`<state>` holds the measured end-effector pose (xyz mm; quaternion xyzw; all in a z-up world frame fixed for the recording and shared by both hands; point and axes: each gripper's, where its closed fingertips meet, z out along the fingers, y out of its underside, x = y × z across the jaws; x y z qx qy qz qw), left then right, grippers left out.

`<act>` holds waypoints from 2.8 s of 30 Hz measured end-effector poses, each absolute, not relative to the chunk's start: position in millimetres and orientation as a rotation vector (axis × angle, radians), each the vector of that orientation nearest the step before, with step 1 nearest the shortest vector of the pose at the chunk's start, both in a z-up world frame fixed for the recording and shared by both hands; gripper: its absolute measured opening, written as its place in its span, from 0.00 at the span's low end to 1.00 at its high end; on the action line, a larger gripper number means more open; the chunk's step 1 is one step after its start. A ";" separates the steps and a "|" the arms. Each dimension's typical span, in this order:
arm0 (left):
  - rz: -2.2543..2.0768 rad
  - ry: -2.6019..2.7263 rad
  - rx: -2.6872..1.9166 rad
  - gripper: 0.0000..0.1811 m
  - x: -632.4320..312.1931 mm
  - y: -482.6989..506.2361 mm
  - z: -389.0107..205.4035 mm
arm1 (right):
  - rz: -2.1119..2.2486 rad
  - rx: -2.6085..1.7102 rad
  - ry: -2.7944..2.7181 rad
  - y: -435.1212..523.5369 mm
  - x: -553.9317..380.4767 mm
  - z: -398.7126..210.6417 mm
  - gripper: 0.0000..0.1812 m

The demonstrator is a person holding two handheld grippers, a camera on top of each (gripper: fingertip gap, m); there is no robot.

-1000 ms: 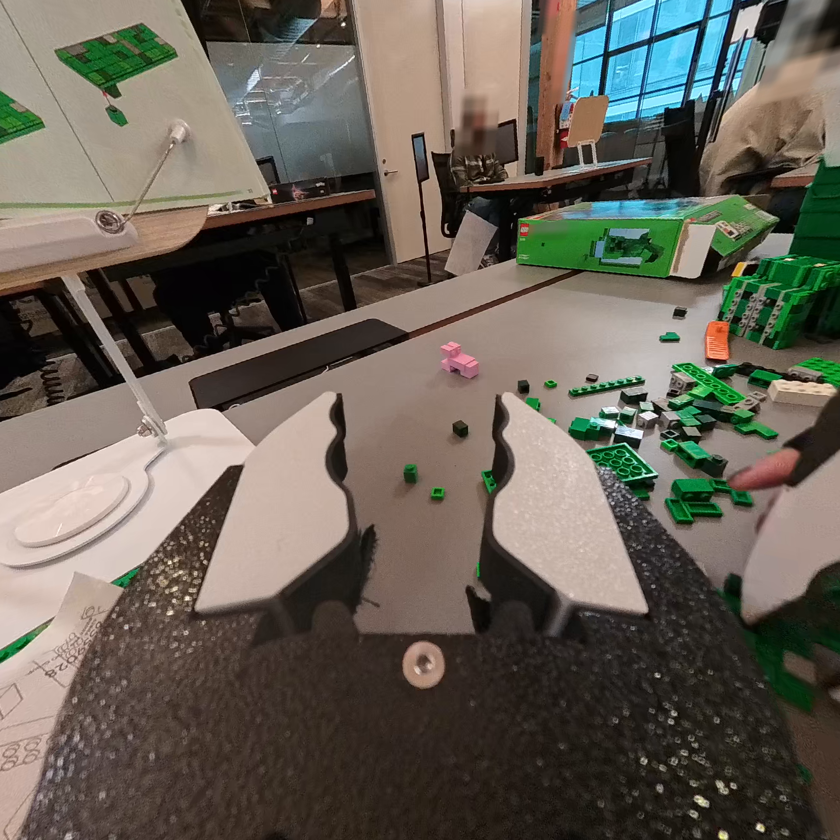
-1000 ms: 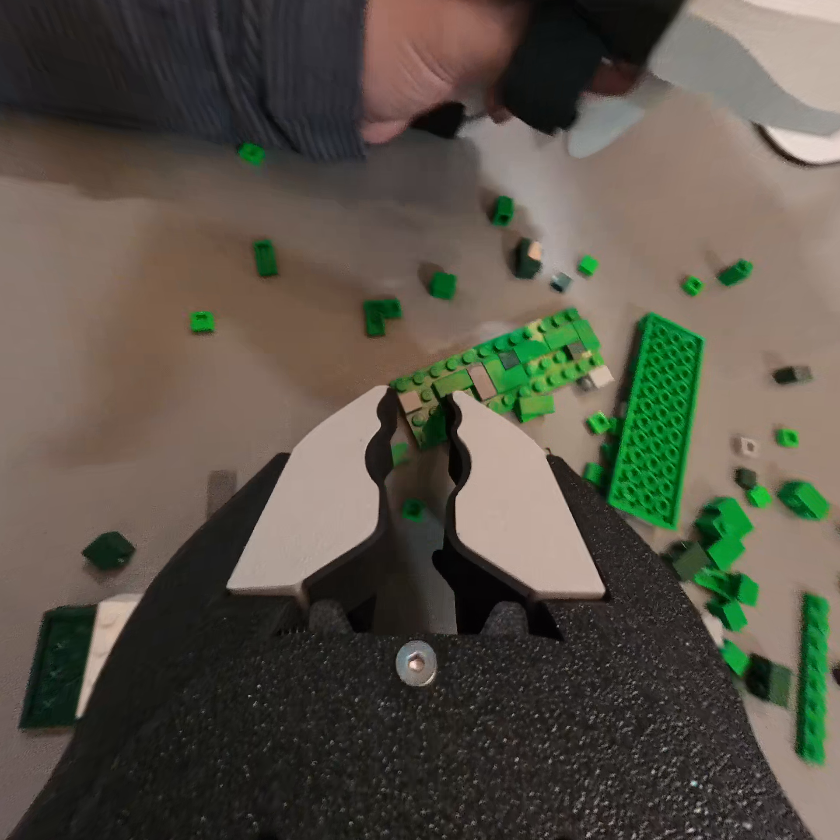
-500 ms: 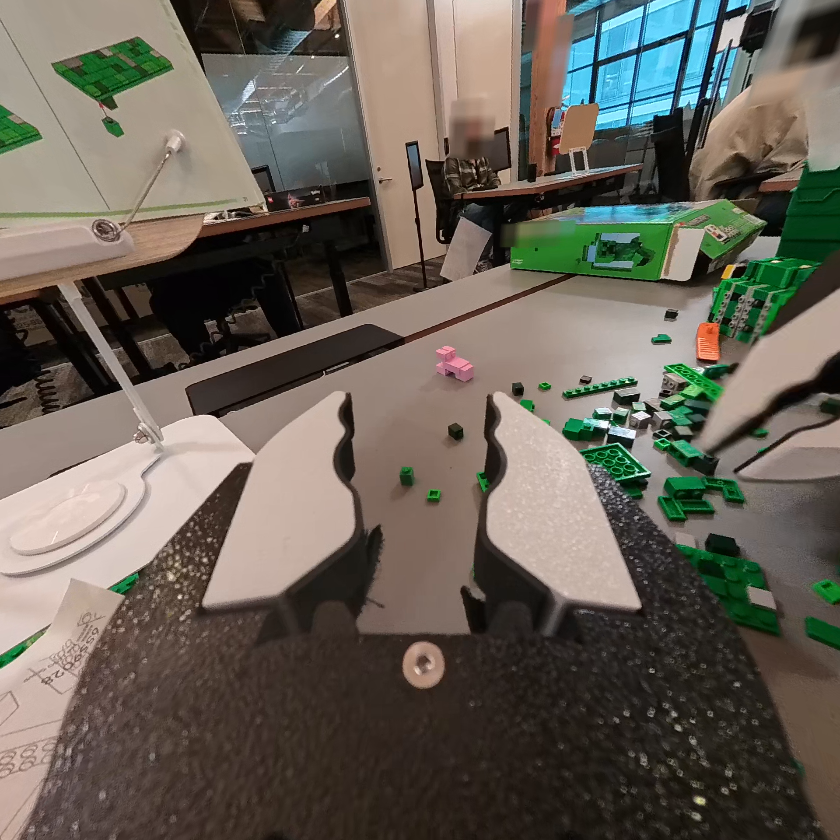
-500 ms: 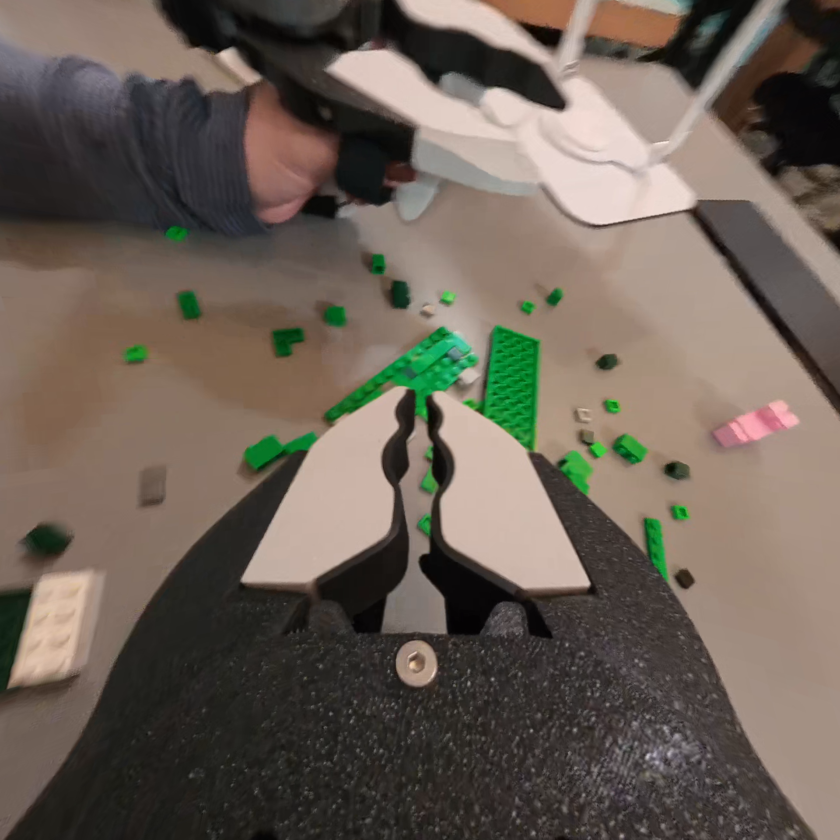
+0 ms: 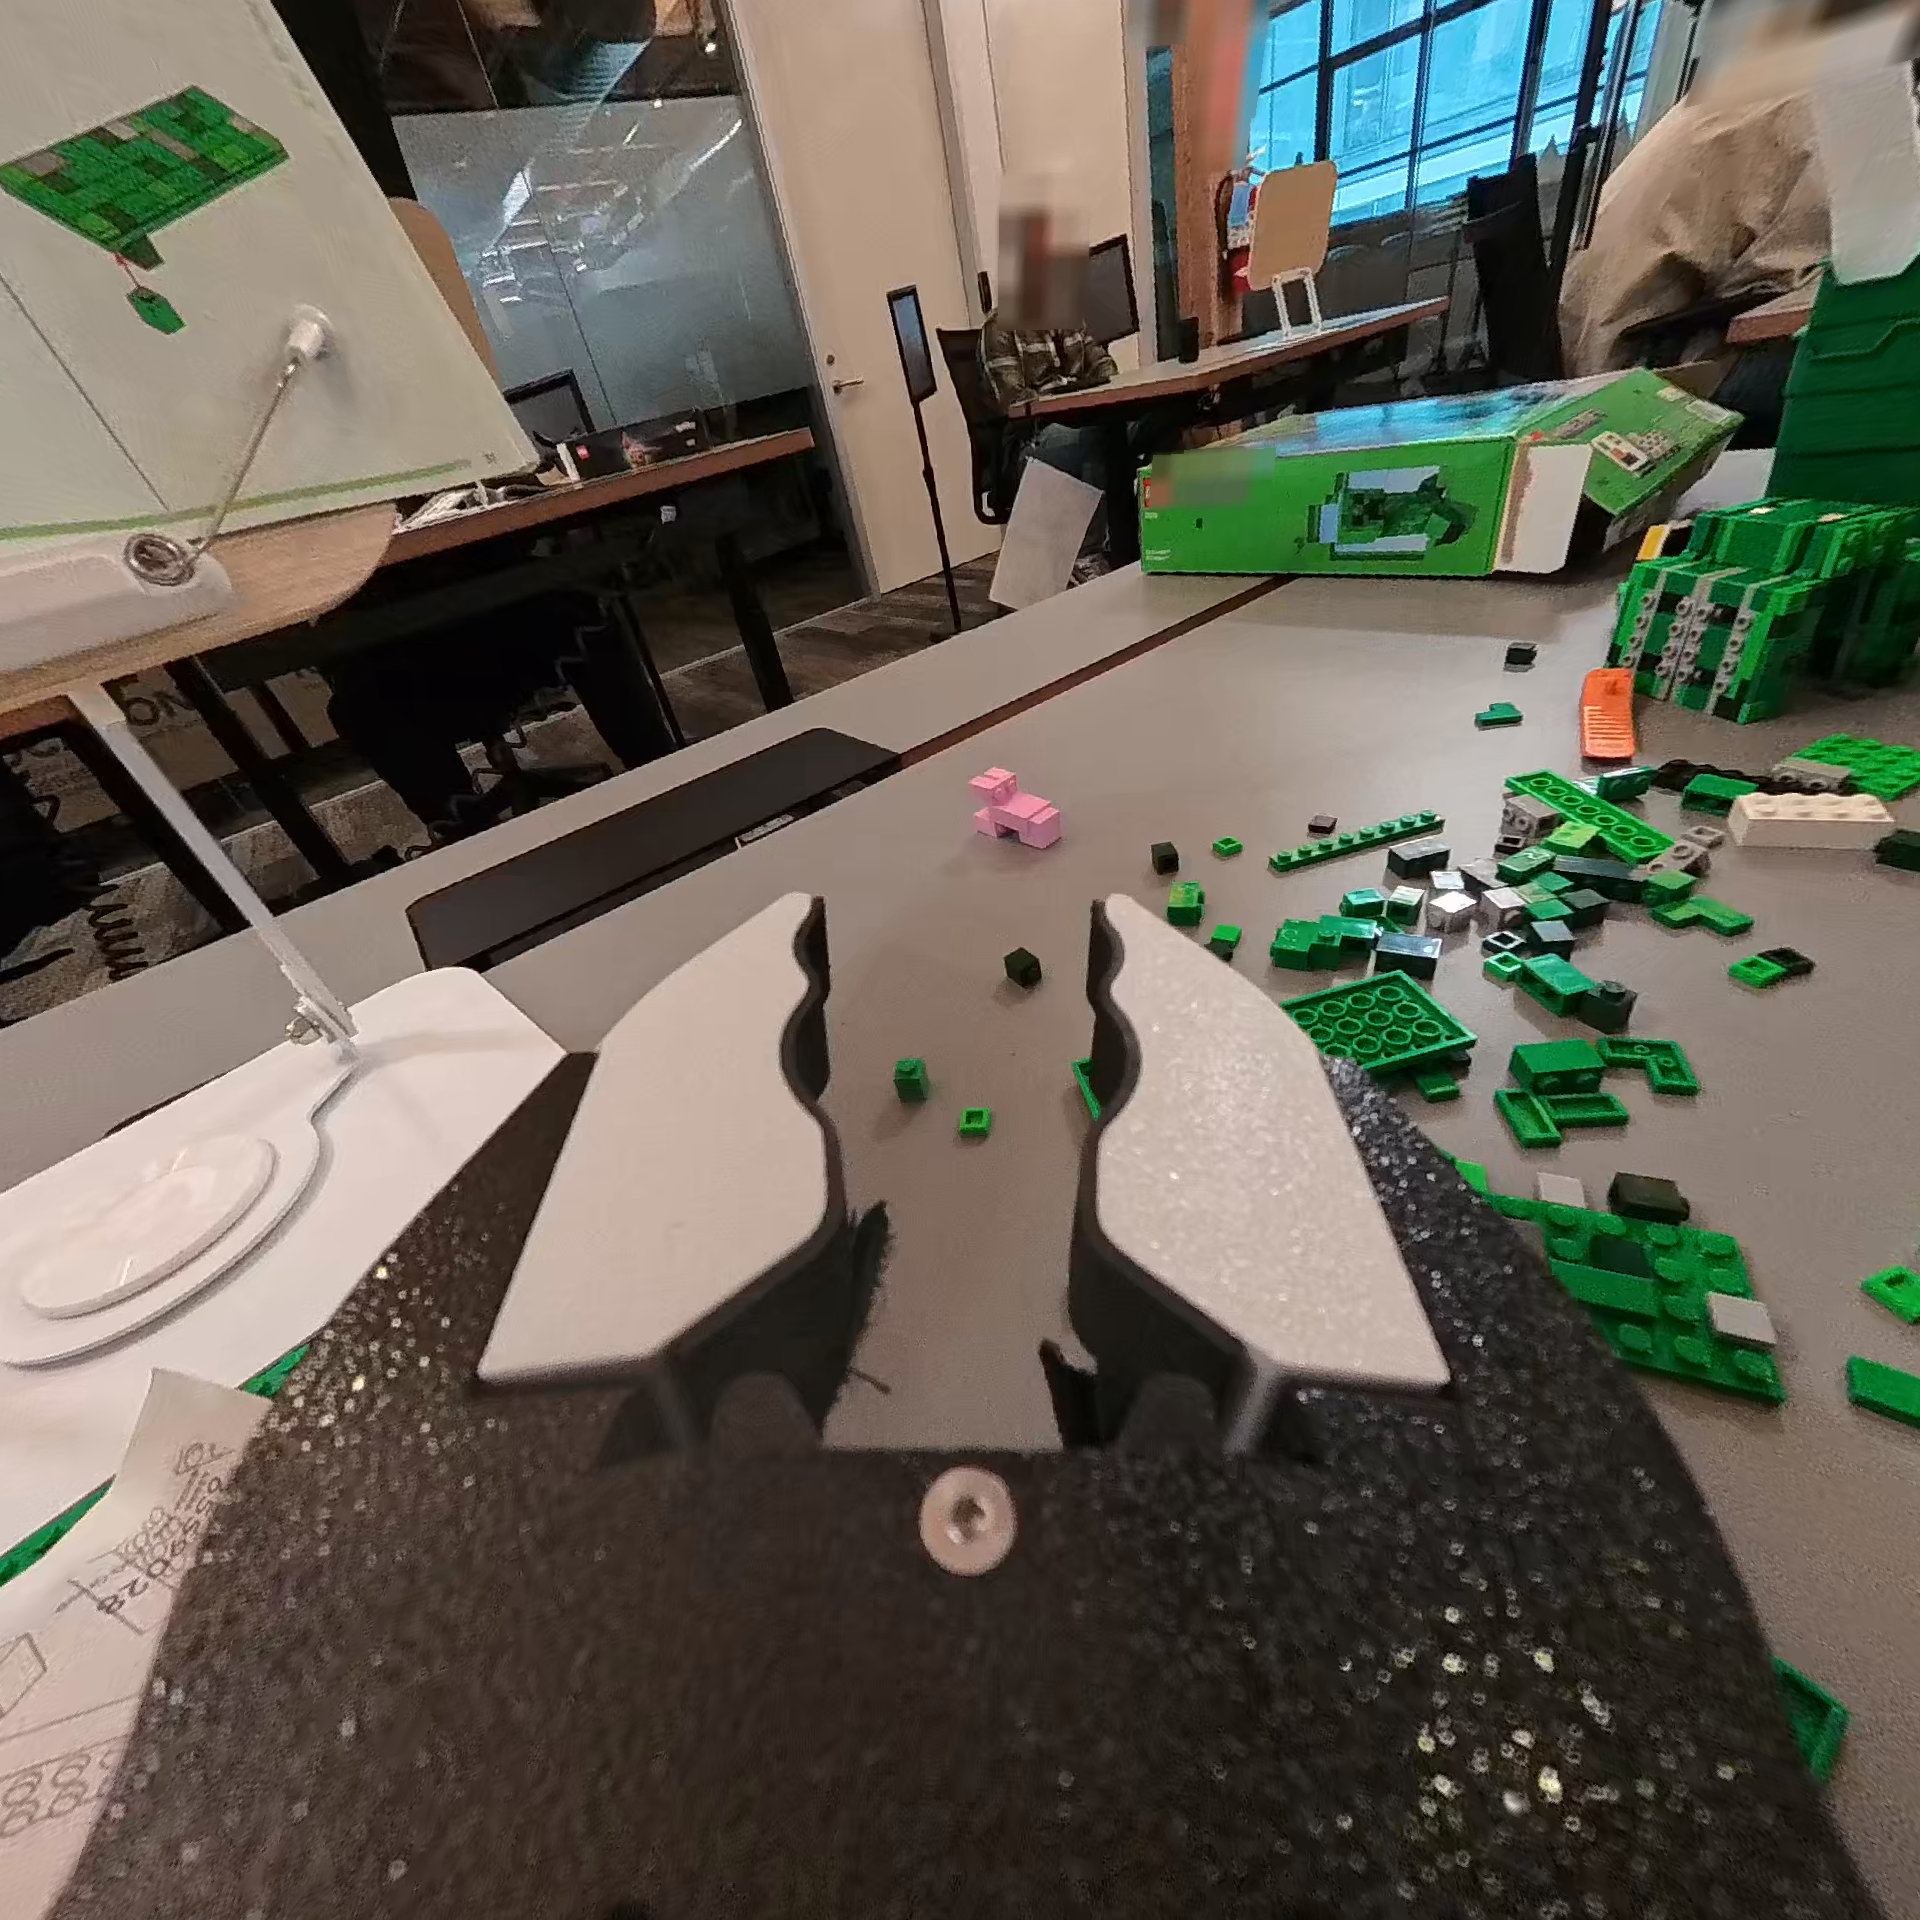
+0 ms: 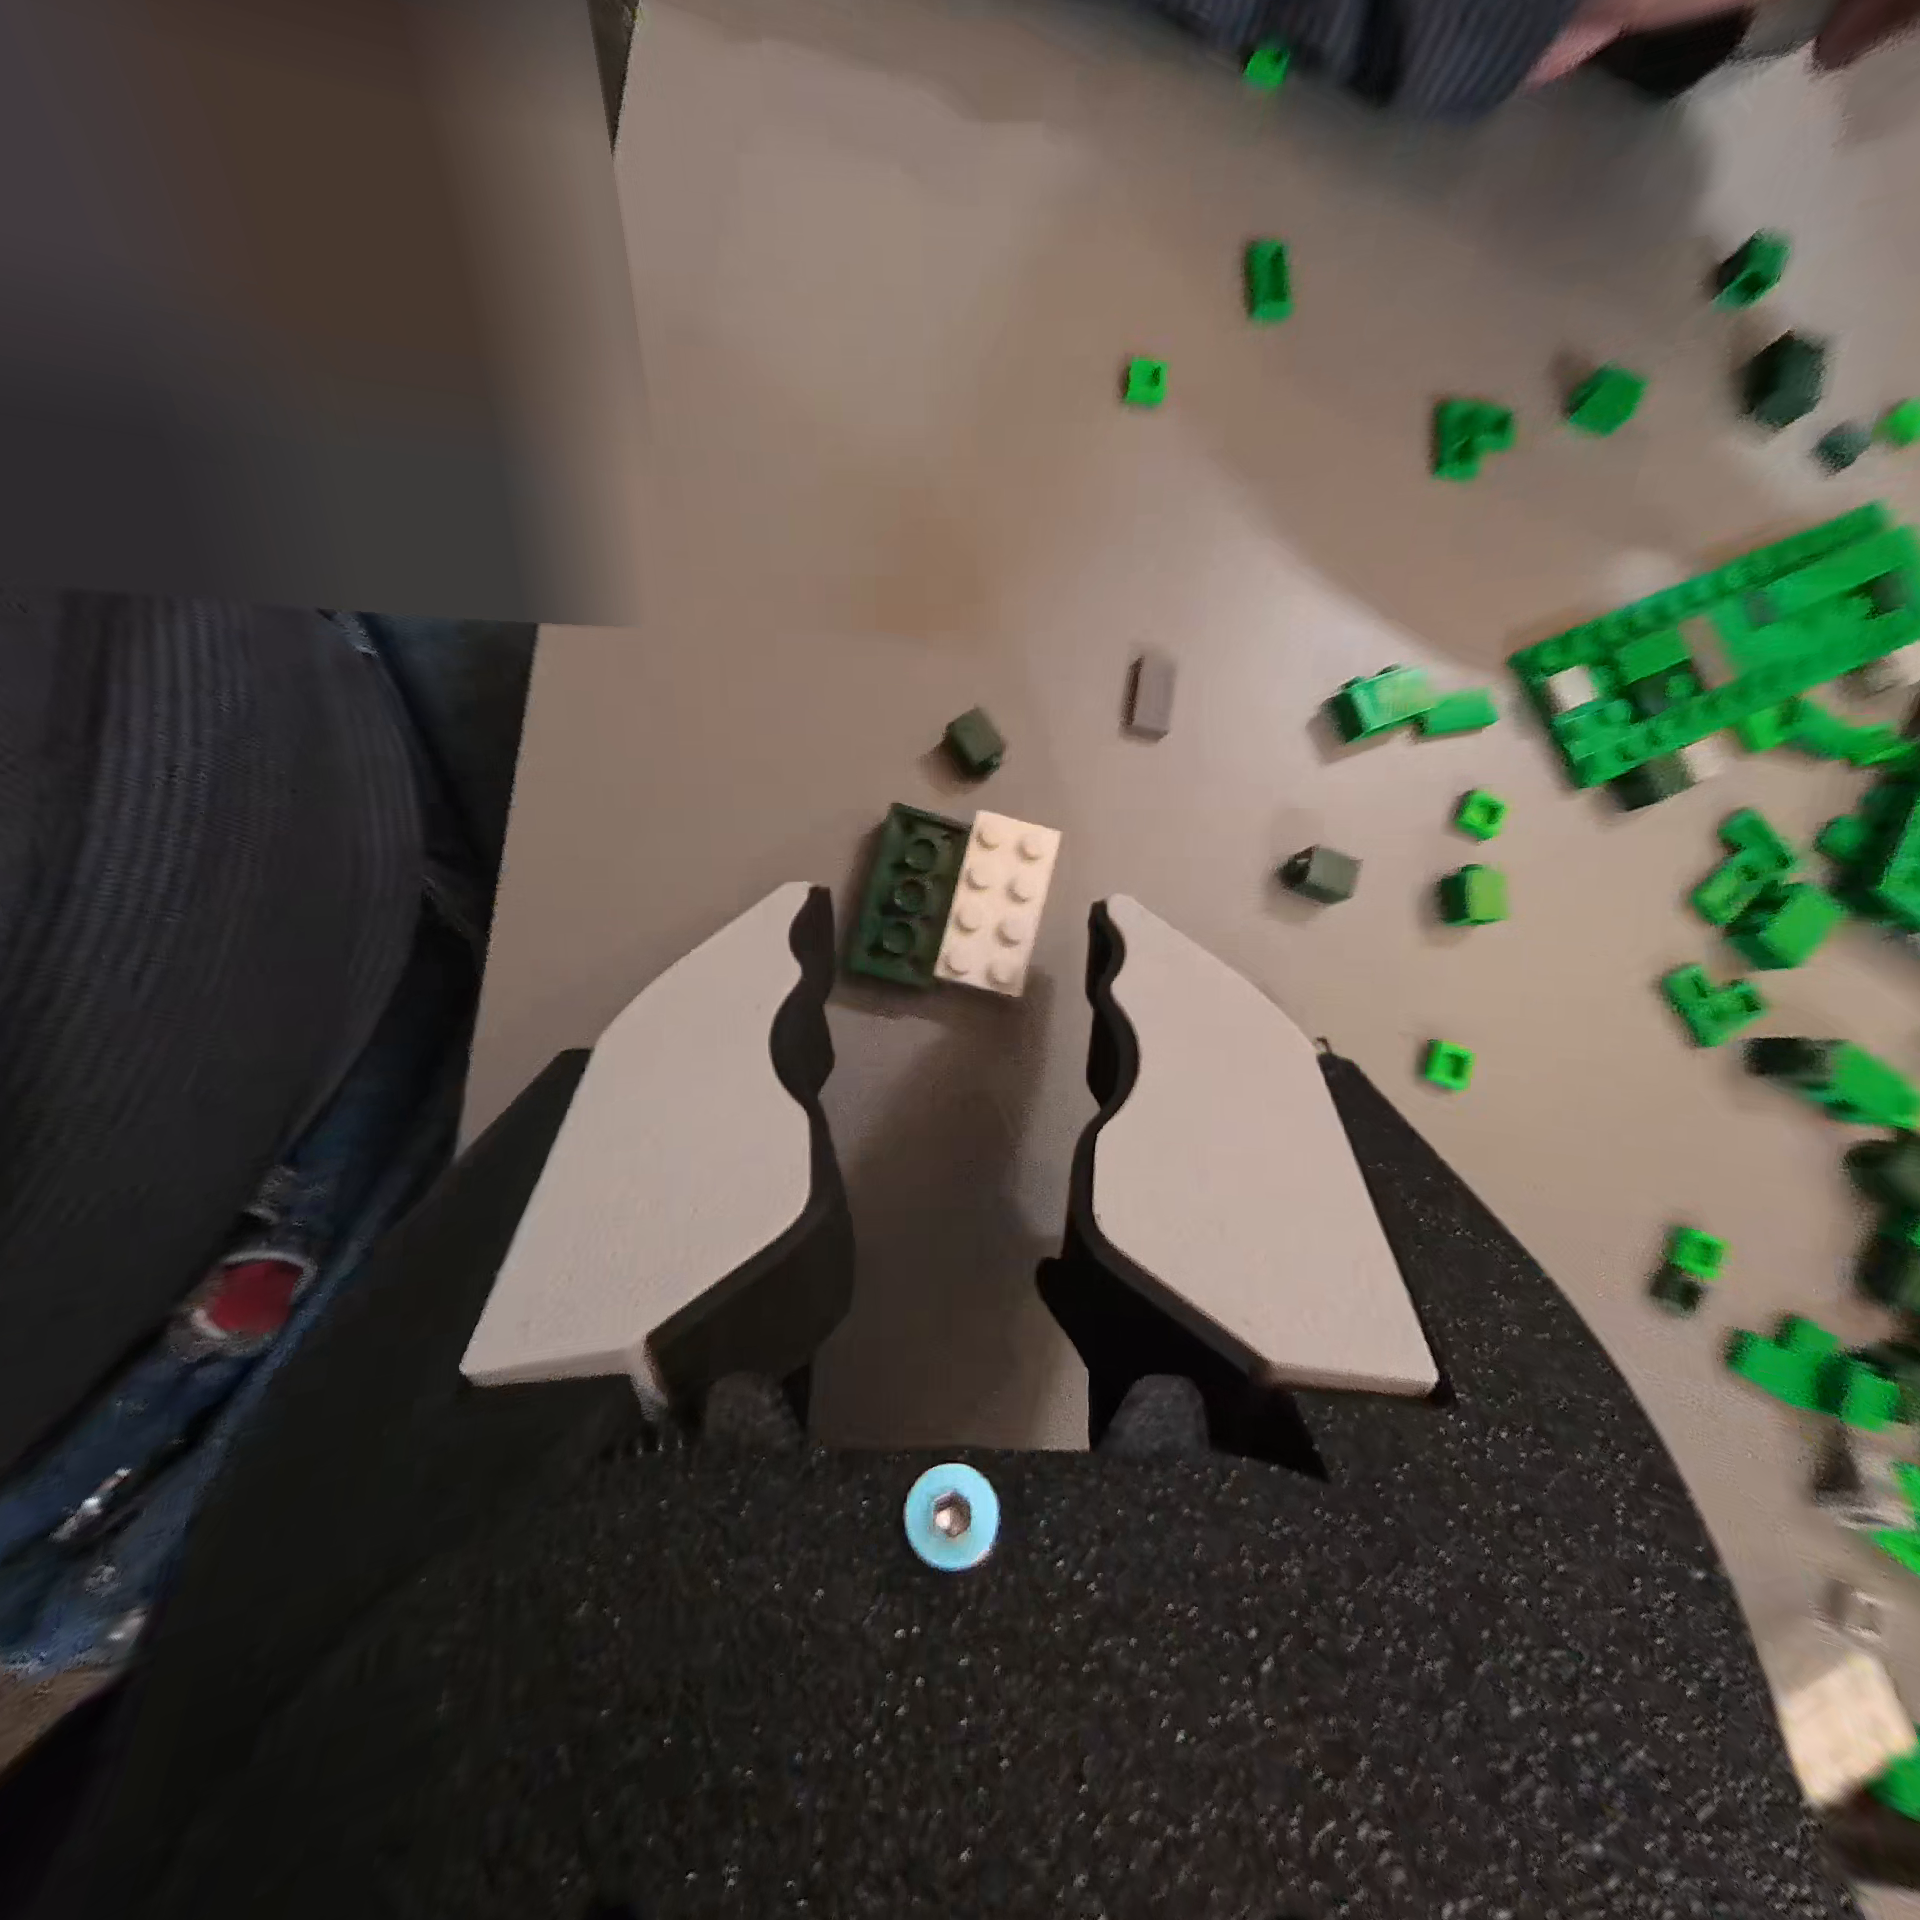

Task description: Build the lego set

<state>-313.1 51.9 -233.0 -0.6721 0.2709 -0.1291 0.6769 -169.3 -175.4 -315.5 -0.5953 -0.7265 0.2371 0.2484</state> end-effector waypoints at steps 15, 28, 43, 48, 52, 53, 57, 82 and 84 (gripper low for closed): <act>-0.318 0.574 -1.487 0.22 -317.3 51.1 -228.1 | 0.533 -1.625 -1.910 -137.1 -179.9 -317.1 0.18; -0.318 0.596 -1.485 0.20 -317.4 50.5 -229.1 | 0.341 -1.755 -1.192 -18.1 -160.8 -292.5 0.19; -0.205 0.828 -1.480 0.00 -292.0 40.7 -246.4 | -0.223 -1.271 -1.139 -23.8 -164.1 -236.4 0.00; -0.133 0.899 -1.463 0.00 -285.6 38.1 -252.4 | -0.258 -1.286 -1.150 -21.2 -160.8 -239.6 0.00; -0.130 0.886 -1.453 0.00 -286.8 38.0 -250.4 | -0.212 -1.322 -1.137 -19.9 -158.4 -244.4 0.00; -0.134 0.878 -1.452 0.00 -287.5 38.2 -249.5 | -0.212 -1.333 -1.139 -19.0 -157.3 -246.8 0.00; -0.137 0.875 -1.454 0.00 -287.8 38.6 -249.5 | -0.226 -1.332 -1.110 -15.0 -151.6 -245.8 0.00; -0.120 0.848 -1.453 0.00 -289.3 40.6 -247.5 | 0.010 -1.273 -0.861 -1.5 -135.6 -233.1 0.00; -0.132 0.830 -1.452 0.00 -290.0 41.6 -245.7 | 0.041 -1.291 -0.796 3.0 -128.2 -229.3 0.00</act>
